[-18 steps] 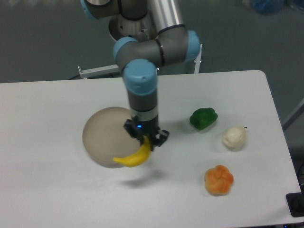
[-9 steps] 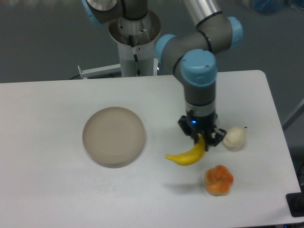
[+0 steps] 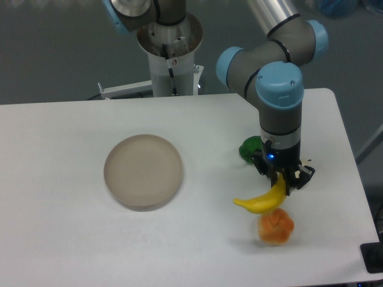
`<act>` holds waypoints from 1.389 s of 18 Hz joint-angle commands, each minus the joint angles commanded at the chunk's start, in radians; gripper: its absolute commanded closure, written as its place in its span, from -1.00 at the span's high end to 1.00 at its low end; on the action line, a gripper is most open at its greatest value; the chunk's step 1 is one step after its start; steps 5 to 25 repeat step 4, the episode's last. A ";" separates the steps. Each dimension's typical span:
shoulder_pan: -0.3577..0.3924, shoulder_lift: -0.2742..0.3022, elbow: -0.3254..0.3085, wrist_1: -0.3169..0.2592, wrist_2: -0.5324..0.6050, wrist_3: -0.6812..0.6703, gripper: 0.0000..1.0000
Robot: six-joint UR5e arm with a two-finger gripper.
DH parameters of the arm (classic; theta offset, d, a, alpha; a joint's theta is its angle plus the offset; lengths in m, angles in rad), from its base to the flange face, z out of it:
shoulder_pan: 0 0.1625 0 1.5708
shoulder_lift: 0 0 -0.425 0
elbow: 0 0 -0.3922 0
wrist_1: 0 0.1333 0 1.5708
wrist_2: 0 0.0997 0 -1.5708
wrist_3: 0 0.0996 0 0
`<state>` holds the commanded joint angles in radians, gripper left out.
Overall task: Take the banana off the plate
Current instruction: 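Lift the banana off the plate and carry it toward the orange object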
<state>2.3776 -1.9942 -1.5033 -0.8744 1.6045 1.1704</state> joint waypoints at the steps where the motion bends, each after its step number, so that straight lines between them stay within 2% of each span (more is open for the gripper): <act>1: 0.005 -0.002 0.000 0.002 -0.002 0.002 -0.35; 25: 0.009 -0.003 0.005 0.002 -0.002 0.008 -0.35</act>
